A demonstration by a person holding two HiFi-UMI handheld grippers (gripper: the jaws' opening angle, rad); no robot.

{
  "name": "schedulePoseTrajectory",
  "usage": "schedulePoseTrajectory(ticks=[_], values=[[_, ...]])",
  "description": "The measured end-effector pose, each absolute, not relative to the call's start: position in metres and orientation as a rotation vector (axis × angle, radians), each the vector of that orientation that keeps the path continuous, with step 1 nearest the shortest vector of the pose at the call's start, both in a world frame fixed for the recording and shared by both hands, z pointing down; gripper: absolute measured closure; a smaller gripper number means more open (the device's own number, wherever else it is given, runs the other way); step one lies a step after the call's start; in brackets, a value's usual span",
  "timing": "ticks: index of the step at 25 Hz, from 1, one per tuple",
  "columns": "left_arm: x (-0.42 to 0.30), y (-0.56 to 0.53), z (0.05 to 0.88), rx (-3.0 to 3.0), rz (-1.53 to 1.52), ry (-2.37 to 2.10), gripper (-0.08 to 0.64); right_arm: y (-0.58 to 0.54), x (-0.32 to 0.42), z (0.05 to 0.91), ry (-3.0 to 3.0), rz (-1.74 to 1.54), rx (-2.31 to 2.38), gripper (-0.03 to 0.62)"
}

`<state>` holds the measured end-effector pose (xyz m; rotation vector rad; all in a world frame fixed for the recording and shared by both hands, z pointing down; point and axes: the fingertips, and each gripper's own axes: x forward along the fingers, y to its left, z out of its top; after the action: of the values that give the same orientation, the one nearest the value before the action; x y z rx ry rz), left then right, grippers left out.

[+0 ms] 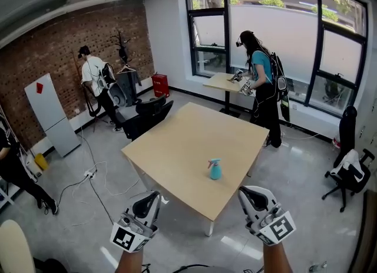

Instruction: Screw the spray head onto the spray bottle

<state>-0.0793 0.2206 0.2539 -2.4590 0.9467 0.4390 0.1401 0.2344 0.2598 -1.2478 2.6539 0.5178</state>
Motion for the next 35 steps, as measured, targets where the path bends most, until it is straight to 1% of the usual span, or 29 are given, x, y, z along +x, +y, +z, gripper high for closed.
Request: schedulePoseTrajectory(ticks=[7,19,25,30,35], values=[[-0.084,0.2,0.267,-2.519,0.442,0.897,0.555,0.224,0.129,0.273,2.658,0.476,-1.292,0.584],[-0.119,0.16,0.3,-2.639,0.505,0.8,0.555,0.193,0.074,0.297,2.7,0.45,-1.379,0.583],[-0.108,0.134,0.315,-2.715,0.524,0.759,0.555,0.167,0.072,0.305,2.72,0.42,-1.415,0.58],[-0.091,0.089,0.335,-2.757,0.502,0.783,0.555,0.119,0.082,0.321,2.761,0.367,-1.381,0.567],[-0.055,0.047,0.356,-2.799,0.46,0.789,0.555,0.065,0.106,0.336,2.814,0.307,-1.306,0.529]])
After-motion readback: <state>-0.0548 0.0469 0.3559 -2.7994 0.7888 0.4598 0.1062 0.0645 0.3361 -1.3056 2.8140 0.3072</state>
